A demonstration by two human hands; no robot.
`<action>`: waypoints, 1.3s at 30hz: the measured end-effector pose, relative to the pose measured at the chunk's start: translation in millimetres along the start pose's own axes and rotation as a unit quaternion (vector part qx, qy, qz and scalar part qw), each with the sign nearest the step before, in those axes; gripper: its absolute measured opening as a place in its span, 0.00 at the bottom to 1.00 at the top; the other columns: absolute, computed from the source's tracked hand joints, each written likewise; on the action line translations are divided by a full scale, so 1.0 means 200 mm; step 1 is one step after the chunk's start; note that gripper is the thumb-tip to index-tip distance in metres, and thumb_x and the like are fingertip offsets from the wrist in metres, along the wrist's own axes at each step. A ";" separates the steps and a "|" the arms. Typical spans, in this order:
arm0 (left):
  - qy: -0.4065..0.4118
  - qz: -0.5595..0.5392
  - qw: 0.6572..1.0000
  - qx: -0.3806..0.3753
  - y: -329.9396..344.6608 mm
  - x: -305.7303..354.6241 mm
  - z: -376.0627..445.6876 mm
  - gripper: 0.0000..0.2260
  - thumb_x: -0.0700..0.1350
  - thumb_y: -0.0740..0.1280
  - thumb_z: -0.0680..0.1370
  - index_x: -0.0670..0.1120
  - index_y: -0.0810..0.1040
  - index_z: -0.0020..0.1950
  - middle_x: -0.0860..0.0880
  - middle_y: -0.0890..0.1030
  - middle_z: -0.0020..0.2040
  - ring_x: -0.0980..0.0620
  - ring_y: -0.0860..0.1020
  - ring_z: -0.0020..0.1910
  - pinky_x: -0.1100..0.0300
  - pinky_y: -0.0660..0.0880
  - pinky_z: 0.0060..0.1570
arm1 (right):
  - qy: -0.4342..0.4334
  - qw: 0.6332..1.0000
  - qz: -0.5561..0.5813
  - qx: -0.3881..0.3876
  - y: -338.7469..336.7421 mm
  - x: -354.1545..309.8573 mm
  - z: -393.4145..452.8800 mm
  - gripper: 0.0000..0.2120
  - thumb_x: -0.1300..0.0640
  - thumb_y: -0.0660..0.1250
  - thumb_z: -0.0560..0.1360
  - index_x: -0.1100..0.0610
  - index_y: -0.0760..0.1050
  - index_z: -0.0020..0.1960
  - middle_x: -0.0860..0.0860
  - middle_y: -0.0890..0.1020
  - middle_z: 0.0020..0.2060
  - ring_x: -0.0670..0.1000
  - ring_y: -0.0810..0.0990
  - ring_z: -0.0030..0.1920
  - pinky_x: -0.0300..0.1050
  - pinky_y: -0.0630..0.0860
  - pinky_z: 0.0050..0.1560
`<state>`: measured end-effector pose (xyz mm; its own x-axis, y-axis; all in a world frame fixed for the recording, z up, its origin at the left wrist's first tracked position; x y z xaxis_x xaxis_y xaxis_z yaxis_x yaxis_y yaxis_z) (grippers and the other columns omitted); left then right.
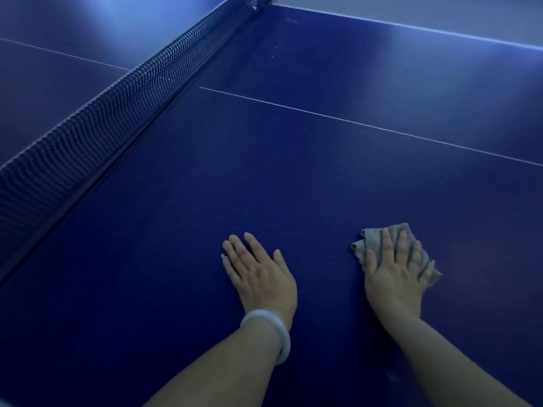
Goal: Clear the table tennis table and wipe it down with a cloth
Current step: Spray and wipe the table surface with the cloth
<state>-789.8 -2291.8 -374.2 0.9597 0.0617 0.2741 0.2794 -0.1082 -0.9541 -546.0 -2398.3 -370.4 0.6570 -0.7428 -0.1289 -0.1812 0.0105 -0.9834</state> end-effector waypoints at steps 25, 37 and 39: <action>0.067 0.062 0.996 0.017 -0.24 -0.77 -0.12 0.31 0.57 0.34 0.80 0.43 0.45 0.79 0.42 0.47 0.80 0.46 0.43 0.79 0.49 0.43 0.77 | 0.037 0.997 0.051 -0.052 0.09 -0.34 -0.20 0.30 0.38 0.38 0.80 0.46 0.41 0.80 0.52 0.37 0.79 0.58 0.36 0.78 0.66 0.32 0.72; 0.064 0.071 0.995 -0.013 -0.22 -0.78 -0.11 0.32 0.57 0.34 0.79 0.42 0.46 0.79 0.41 0.47 0.79 0.44 0.45 0.79 0.46 0.47 0.77 | 0.029 0.999 -0.008 -0.041 0.08 -0.47 0.07 0.28 0.42 0.40 0.82 0.46 0.40 0.80 0.51 0.37 0.78 0.60 0.37 0.78 0.71 0.37 0.72; 0.064 0.069 0.996 -0.015 -0.22 -0.78 -0.11 0.31 0.57 0.34 0.79 0.43 0.45 0.79 0.41 0.46 0.79 0.44 0.43 0.79 0.46 0.45 0.77 | 0.039 0.997 0.017 -0.061 0.12 -0.67 0.07 0.28 0.41 0.40 0.82 0.48 0.41 0.80 0.53 0.38 0.79 0.60 0.37 0.78 0.71 0.35 0.72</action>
<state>-951.1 -2318.2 -372.4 0.9843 -0.0814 0.1563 0.1444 -0.1359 -0.9801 -627.9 -2288.6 -378.0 0.5915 -0.7927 -0.1475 -0.2935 -0.0413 -0.9551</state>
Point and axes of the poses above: each hand's wrist, its own z-axis towards the middle knuckle, its own y-axis out of the palm, x = y × z, the point moved 9 cm from there along z, towards the middle knuckle
